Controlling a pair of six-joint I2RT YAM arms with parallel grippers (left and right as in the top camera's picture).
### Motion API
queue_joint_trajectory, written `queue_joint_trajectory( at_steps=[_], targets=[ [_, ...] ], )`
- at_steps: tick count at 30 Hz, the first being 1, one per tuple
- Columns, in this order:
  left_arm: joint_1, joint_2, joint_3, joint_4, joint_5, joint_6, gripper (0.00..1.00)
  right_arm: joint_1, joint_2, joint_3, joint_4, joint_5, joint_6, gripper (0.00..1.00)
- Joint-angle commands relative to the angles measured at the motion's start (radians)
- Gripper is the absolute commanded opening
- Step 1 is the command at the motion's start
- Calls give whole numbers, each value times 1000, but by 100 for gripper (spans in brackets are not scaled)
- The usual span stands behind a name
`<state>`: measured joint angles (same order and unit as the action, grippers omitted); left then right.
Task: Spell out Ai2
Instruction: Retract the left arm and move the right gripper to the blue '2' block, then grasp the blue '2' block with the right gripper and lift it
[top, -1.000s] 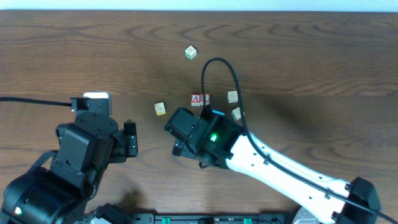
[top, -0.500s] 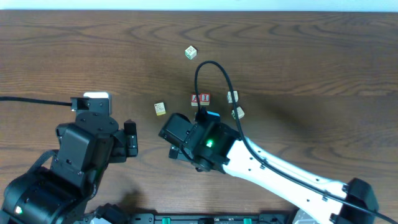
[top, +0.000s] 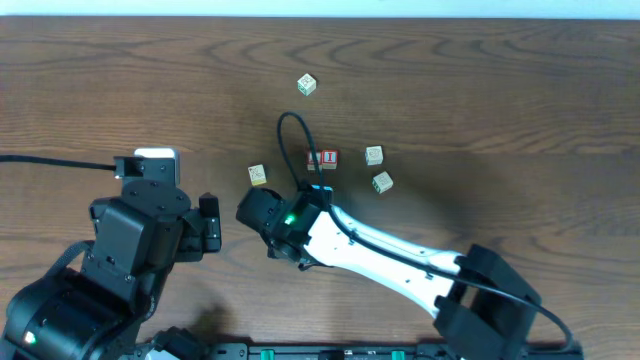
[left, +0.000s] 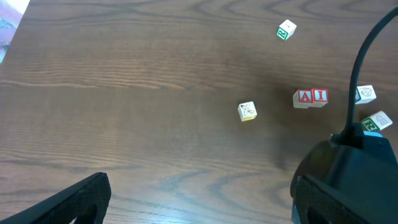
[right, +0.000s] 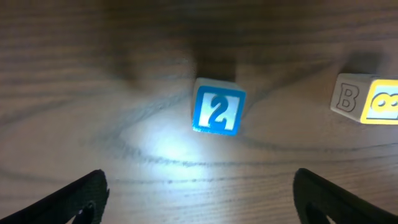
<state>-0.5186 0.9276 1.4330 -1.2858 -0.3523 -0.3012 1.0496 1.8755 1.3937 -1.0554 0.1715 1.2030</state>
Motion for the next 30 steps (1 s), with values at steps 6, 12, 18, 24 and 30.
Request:
queue_joint_trajectory(
  at_steps=[6,12,18,24,30],
  targets=[
    [3,1,5,-11,-41,18,95,-17,0,-71,74,29,65,88],
    [3,1,5,-11,-51,18,95,-49,0,-109,114,4,56,88],
    [3,1,5,-11,-51,17,95,-57,0,-173,202,-15,55,86],
    [3,1,5,-11,-51,17,95,-82,0,-213,262,-13,37,76],
    [3,1,5,-11,-51,17,96,-87,0,-219,280,0,28,61]
  ],
)
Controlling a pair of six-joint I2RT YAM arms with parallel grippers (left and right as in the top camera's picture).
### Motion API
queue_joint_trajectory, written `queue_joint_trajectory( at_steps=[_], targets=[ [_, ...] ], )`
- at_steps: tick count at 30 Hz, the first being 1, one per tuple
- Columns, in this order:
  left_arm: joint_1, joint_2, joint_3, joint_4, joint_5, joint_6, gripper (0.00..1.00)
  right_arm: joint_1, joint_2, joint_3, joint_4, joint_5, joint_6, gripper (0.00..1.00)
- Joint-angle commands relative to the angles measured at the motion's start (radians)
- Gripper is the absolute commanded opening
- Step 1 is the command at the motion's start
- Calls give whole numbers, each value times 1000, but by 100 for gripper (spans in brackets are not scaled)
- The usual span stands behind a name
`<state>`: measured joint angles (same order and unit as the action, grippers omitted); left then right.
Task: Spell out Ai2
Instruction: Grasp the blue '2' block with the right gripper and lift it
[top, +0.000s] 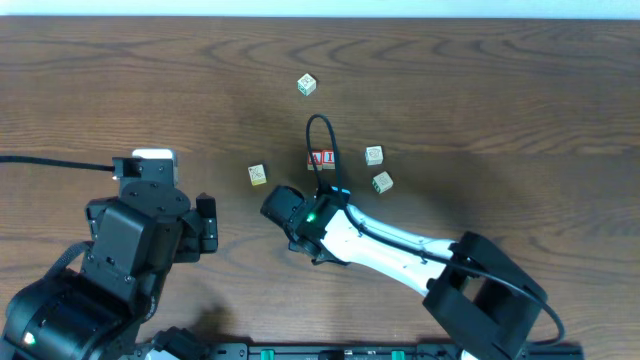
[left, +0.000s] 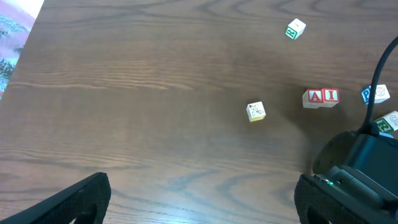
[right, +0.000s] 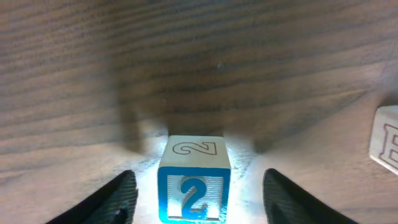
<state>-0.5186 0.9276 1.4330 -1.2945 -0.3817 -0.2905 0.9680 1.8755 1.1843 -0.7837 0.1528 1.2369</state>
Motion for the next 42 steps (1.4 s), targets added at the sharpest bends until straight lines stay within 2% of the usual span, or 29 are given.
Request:
queue_joint_trajectory(
  at_steps=[1,6,20,26,29,31,38,42],
  targets=[
    [3,1,5,-3,-21,6,95,-6,1,-10,10,19,-7,58],
    [3,1,5,-3,-21,6,95,-6,2,-10,15,27,-8,42],
    [3,1,5,-3,-21,7,96,-6,4,-10,35,38,-42,21],
    [3,1,5,-2,-21,7,96,-7,-43,1,35,129,-97,21],
    [3,1,5,-2,-21,6,95,-22,-99,6,34,167,-140,26],
    [3,1,5,-2,-21,6,95,-48,-140,7,32,178,-176,26],
    [3,6,5,-2,-21,6,95,-213,-233,17,-24,137,-284,23],
    [3,17,5,5,-21,6,96,-321,-233,62,-97,51,-369,18]
  ],
)
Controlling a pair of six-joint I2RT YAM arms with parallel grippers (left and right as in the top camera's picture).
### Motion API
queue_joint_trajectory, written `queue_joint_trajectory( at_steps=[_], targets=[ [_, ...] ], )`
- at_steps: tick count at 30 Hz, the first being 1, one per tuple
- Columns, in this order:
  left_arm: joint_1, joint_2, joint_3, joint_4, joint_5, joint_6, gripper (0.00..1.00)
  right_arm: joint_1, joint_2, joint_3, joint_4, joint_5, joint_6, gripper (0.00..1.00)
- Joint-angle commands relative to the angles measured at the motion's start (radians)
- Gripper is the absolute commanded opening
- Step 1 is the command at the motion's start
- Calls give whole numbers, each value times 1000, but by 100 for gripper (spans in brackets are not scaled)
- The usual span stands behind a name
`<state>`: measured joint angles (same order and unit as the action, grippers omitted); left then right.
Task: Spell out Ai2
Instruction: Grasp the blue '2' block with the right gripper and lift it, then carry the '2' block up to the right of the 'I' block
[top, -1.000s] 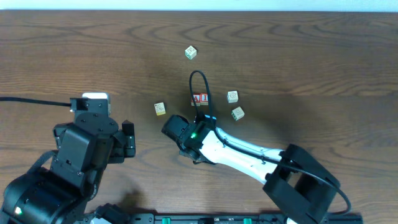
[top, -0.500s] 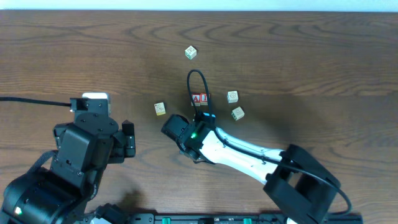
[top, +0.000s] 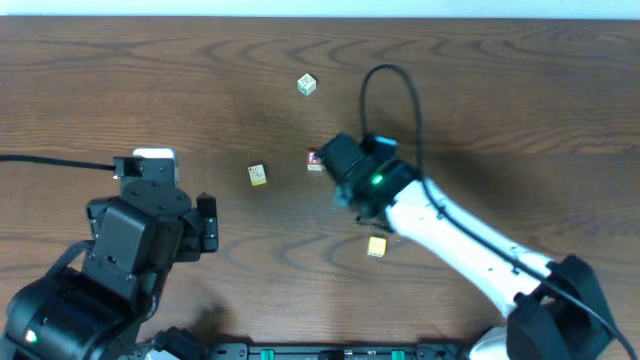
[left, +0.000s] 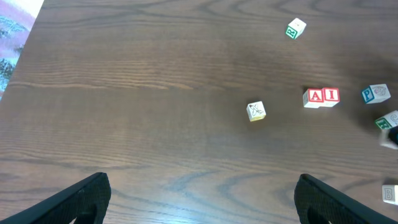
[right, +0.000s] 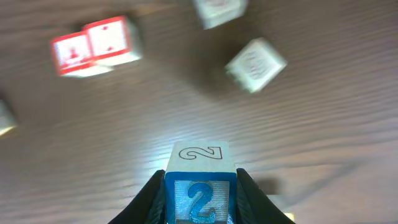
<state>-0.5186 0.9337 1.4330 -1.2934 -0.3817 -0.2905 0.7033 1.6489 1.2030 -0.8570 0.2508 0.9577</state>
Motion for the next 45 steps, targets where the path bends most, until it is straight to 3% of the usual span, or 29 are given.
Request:
queue_joint_trajectory(
  at_steps=[1,17,30,33,45],
  targets=[
    [3,14,5,8,-21,6,95,-72,-7,53,-33,-50,-108,17],
    [3,86,5,32,-18,-5,95,-131,66,137,-33,-46,-241,17],
    [3,104,5,46,-18,-24,95,-148,297,412,-132,-88,-330,20],
    [3,106,5,46,-18,-29,95,-156,316,418,-128,-107,-335,24],
    [3,106,5,81,-17,-63,95,-188,399,418,-77,-155,-377,22]
  ],
)
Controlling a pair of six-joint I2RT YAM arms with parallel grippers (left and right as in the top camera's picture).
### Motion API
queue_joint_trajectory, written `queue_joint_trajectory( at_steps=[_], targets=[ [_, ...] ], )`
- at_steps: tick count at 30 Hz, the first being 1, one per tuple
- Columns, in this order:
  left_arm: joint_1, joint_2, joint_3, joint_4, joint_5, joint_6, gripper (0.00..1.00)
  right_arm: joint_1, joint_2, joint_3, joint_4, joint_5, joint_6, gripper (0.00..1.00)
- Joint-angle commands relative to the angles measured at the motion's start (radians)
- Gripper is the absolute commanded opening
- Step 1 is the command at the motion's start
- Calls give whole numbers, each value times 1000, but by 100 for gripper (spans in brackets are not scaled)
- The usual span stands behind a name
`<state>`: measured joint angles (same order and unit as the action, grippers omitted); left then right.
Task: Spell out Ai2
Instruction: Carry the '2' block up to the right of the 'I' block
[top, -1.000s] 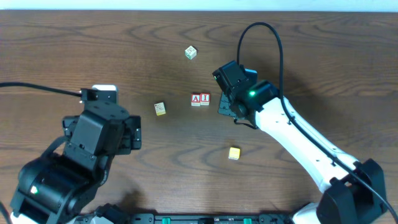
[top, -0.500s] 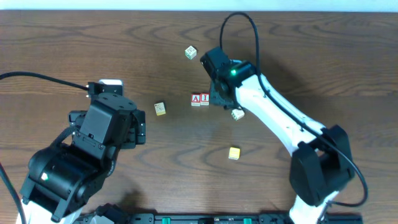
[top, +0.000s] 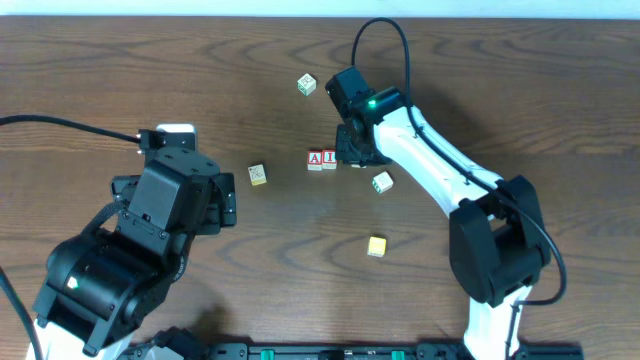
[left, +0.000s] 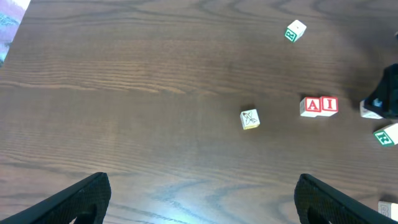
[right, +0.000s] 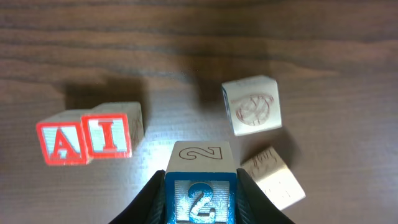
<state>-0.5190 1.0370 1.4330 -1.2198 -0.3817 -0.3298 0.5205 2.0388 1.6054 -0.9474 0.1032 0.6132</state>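
Observation:
Two red blocks, A (right: 61, 144) and I (right: 109, 135), lie side by side on the wooden table, also seen as A (top: 315, 159) and I (top: 329, 159). My right gripper (right: 201, 194) is shut on a blue block marked 2 (right: 201, 183), holding it just right of the I block. In the overhead view the right gripper (top: 352, 148) covers that block. My left gripper (left: 202, 200) stands open over bare wood at the near left, far from the blocks.
Loose blocks lie around: a white one with a round picture (right: 252, 107) and a pale one (right: 273, 177) right of the 2, a cream one (top: 258, 174), a green-lettered one (top: 306, 85), a green one (top: 382, 182), a yellow one (top: 376, 246).
My right gripper, still shut on the 2 block, has moved from the near right of the A and I pair to just right of the I. The left arm has shifted a little.
My right gripper first hung open above the 2 block lying at the near left of the pair. Then its open fingers stood low on both sides of the block. After that it held the block near the A and I, and now holds it beside the I.

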Motion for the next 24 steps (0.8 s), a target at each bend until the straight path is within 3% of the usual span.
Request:
queue_joint_trajectory(
  at_steps=[1,24],
  targets=[
    [3,3,5,9,-17,-26,95,-5,9,16,19,-8,-32,22],
    [3,3,5,39,-17,-26,95,-5,84,16,80,-25,-55,21]
  ],
)
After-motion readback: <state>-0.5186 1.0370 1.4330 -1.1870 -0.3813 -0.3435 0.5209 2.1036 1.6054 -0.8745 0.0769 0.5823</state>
